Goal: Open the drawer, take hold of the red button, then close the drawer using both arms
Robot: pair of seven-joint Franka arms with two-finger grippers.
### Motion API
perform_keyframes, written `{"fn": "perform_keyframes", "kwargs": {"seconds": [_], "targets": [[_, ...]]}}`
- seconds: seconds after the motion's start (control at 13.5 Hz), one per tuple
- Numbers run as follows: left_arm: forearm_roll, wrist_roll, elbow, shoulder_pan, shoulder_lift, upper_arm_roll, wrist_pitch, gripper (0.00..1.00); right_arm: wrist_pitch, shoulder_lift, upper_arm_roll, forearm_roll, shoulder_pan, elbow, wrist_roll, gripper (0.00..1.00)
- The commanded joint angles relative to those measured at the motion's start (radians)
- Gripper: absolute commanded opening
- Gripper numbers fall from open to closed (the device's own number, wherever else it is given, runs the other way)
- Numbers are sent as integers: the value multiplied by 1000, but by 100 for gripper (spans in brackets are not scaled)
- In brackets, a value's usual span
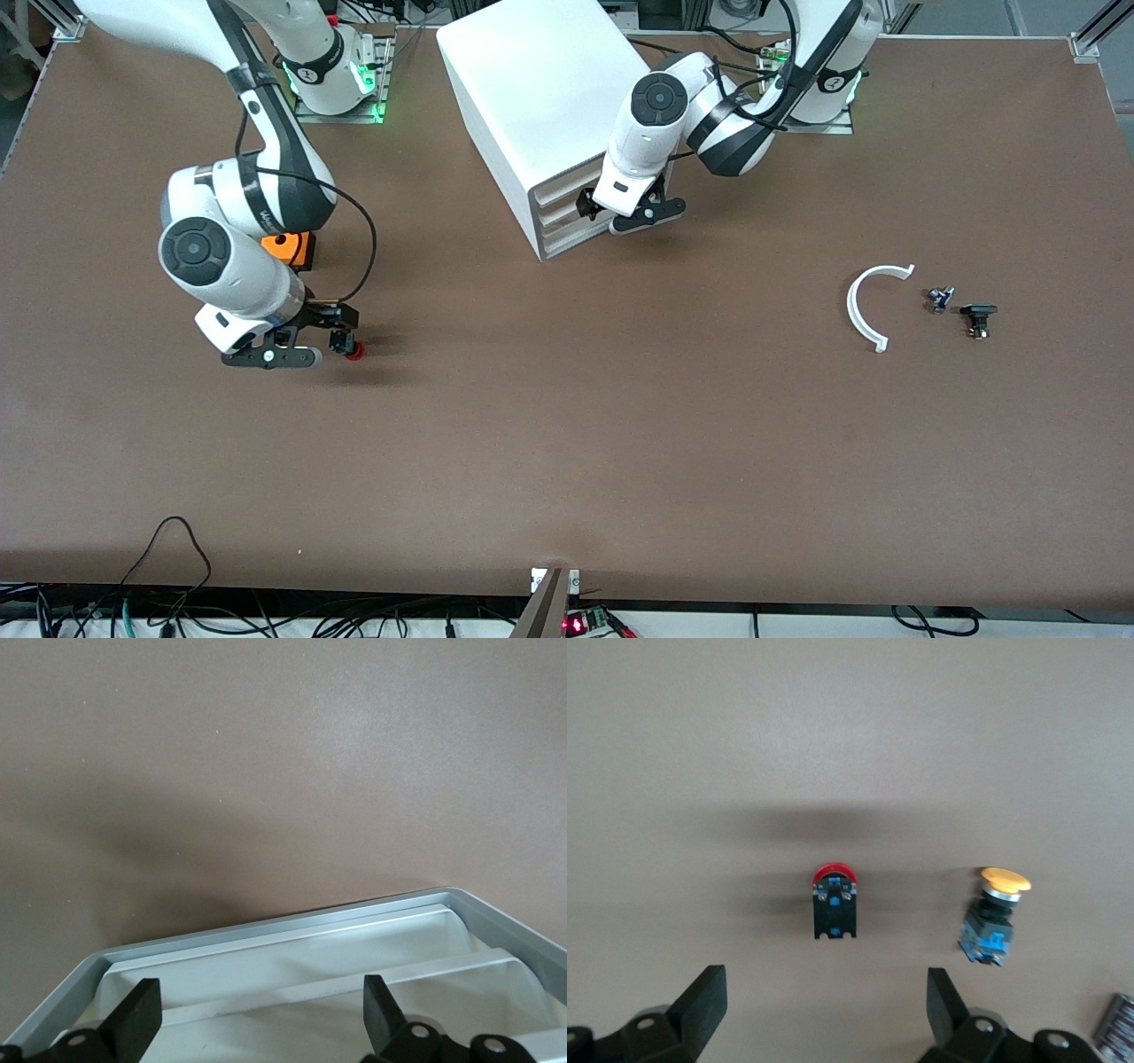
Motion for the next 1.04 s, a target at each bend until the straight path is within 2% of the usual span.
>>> {"fn": "perform_keyframes", "kwargs": {"seconds": [0.0,0.15,0.3,0.52,0.59,0.74,0.96], "targets": [[-8,4,-18,32,-60,1,-3,100,-92,4,18,14,-16,86,4,100],[-2,6,-3,98,-68,25,8,100,-92,4,18,14,-16,86,6,100],[3,6,49,133,-88,103,11,100,-92,1,19,14,-16,86,4,100],[6,73,86,188,-149,179,-6,100,-92,0,19,14,-16,91,4,100],[4,190,94,207,-167,194,-45,100,-92,0,19,14,-16,91,4,100],[-6,443,172,225,-178,270,-153,100,-92,0,19,14,-16,91,3,100],[-9,747,338,228,-191,398,-390,100,-90,-36,18,11,-18,97,1,100]]}}
